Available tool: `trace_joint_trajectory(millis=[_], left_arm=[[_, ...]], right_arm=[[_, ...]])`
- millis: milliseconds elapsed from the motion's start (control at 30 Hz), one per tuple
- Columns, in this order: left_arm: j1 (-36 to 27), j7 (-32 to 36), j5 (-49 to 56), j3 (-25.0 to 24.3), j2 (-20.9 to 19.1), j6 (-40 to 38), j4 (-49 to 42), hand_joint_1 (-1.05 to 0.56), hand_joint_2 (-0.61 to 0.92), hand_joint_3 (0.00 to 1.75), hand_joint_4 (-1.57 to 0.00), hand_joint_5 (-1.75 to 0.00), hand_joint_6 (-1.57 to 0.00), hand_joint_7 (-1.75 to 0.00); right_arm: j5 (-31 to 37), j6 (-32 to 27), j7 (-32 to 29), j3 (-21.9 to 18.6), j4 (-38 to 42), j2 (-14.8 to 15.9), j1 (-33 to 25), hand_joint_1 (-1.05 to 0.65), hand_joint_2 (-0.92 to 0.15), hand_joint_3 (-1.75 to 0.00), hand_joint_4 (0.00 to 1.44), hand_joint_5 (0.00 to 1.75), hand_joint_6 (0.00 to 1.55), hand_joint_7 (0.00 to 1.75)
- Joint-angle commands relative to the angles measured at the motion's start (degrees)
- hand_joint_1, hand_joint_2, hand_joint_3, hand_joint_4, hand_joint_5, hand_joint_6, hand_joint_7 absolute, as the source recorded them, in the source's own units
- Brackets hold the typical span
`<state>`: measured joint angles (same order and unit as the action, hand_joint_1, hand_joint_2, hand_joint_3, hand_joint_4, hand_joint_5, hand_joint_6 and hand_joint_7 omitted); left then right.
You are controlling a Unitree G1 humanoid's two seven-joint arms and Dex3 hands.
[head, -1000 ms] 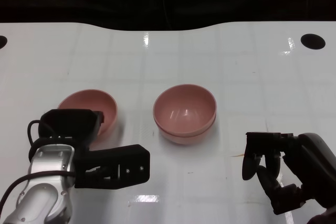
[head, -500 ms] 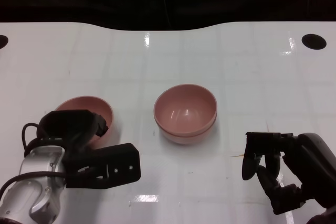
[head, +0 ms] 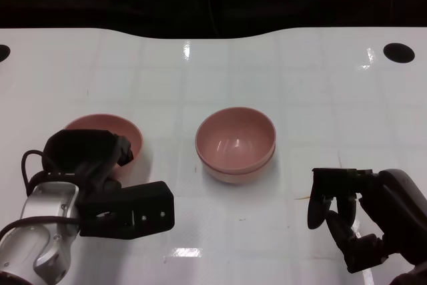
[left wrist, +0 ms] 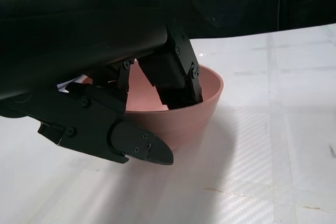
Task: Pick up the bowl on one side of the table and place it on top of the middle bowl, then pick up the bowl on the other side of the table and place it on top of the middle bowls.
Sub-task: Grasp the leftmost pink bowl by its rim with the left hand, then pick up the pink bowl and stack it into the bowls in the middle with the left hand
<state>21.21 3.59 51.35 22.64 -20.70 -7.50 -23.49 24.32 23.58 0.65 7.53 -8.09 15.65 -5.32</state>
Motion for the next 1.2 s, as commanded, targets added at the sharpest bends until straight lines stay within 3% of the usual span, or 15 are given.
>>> trace_joint_trajectory(millis=[33, 167, 200, 233, 267, 300, 400, 500, 600, 733, 800, 867, 967, 1033, 1200], left_arm=[[0.8, 1.2, 0.8, -0.2, -2.1, -0.1, 2.5, -0.28, 0.92, 0.11, -0.83, -1.75, -0.71, -1.31], [0.5, 1.2, 0.6, -0.6, -2.7, -0.4, 4.1, -0.28, 0.92, 0.09, -0.83, -1.75, -0.72, -1.25], [0.4, 1.3, 0.4, -1.0, -3.1, -0.2, 5.4, -0.29, 0.92, 0.09, -0.83, -1.75, -0.69, -1.36], [0.2, 1.2, 0.1, -1.5, -3.4, -0.3, 6.9, -0.28, 0.92, 0.08, -0.83, -1.75, -0.69, -1.32], [0.0, 0.8, 0.0, -1.9, -3.5, -0.6, 8.3, -0.28, 0.92, 0.09, -0.83, -1.75, -0.75, -1.13], [-0.1, 0.2, 0.2, -2.0, -3.6, -1.3, 9.6, -0.27, 0.92, 0.1, -0.83, -1.75, -0.78, -1.05], [-0.1, -1.5, -0.1, -2.6, -3.5, -2.4, 13.0, -0.23, 0.92, 0.09, -0.84, -1.75, -0.73, -1.26], [-0.1, -1.9, -0.2, -3.0, -3.4, -2.5, 15.2, -0.21, 0.91, 0.09, -0.85, -1.75, -0.73, -1.32], [0.0, -1.2, -1.0, -3.3, -3.3, -1.2, 16.8, -0.19, 0.9, 0.12, -0.88, -1.75, -0.67, -1.57], [0.6, -3.3, -1.4, -3.3, -2.7, -1.4, 19.4, -0.21, 0.89, 0.15, -0.88, -1.75, -0.68, -1.56], [1.0, -4.9, -2.3, -3.4, -2.4, -1.5, 21.0, -0.2, 0.87, 0.23, -0.88, -1.75, -0.62, -1.68], [1.3, -6.2, -3.2, -3.5, -2.1, -1.4, 22.0, -0.2, 0.65, 0.66, -0.87, -1.75, -0.6, -1.73], [2.2, -8.3, -4.0, -3.2, -1.4, -1.2, 23.7, -0.25, 0.56, 0.9, -0.87, -1.75, -0.62, -1.71], [3.1, -9.1, -3.3, -2.3, -1.1, -0.8, 24.4, -0.27, 0.55, 0.93, -0.87, -1.75, -0.64, -1.69], [5.2, -10.2, -2.7, -0.8, 0.4, -0.3, 25.1, -0.28, 0.52, 0.91, -0.88, -1.75, -0.77, -1.36]], right_arm=[[-0.3, 0.4, -0.3, -0.2, 0.0, 0.1, -0.1, -0.08, -0.14, -1.67, 0.95, 1.75, 0.83, 1.54], [-0.2, 0.3, -0.4, -0.2, -0.1, 0.1, -0.2, -0.08, -0.14, -1.66, 0.95, 1.75, 0.83, 1.54], [-0.1, 0.3, -0.4, -0.2, -0.1, 0.1, -0.2, -0.08, -0.15, -1.66, 0.95, 1.75, 0.83, 1.54], [-0.1, 0.2, -0.4, -0.3, -0.2, 0.1, -0.2, -0.07, -0.15, -1.66, 0.95, 1.75, 0.83, 1.54], [0.0, 0.1, -0.4, -0.3, -0.2, 0.1, -0.2, -0.07, -0.15, -1.66, 0.95, 1.75, 0.83, 1.54], [0.1, 0.1, -0.4, -0.3, -0.2, 0.1, -0.2, -0.07, -0.15, -1.66, 0.95, 1.75, 0.83, 1.54], [0.0, 0.1, -0.3, -0.3, -0.1, 0.2, -0.1, -0.07, -0.15, -1.66, 0.95, 1.75, 0.83, 1.55], [-0.2, 0.2, -0.2, -0.3, 0.0, 0.2, -0.1, -0.07, -0.15, -1.66, 0.95, 1.75, 0.83, 1.54], [-0.2, 0.3, -0.2, -0.2, 0.2, 0.2, 0.0, -0.06, -0.15, -1.66, 0.95, 1.75, 0.83, 1.54], [0.1, 0.5, -0.5, -0.1, 0.4, 0.1, 0.0, -0.07, -0.15, -1.66, 0.94, 1.75, 0.83, 1.54], [0.1, 0.4, -0.6, -0.1, 0.4, 0.0, 0.0, -0.07, -0.15, -1.66, 0.94, 1.75, 0.83, 1.54], [0.0, 0.4, -0.5, 0.0, 0.4, -0.1, 0.0, -0.07, -0.15, -1.66, 0.95, 1.75, 0.83, 1.54], [0.3, 0.5, -0.7, 0.1, 0.3, -0.1, -0.1, -0.07, -0.15, -1.66, 0.95, 1.75, 0.83, 1.54], [0.5, 0.6, -0.8, 0.1, 0.3, -0.1, -0.1, -0.07, -0.15, -1.66, 0.95, 1.75, 0.83, 1.54], [0.9, 0.8, -1.0, 0.2, 0.6, -0.2, 0.0, -0.07, -0.15, -1.66, 0.95, 1.75, 0.83, 1.54]])
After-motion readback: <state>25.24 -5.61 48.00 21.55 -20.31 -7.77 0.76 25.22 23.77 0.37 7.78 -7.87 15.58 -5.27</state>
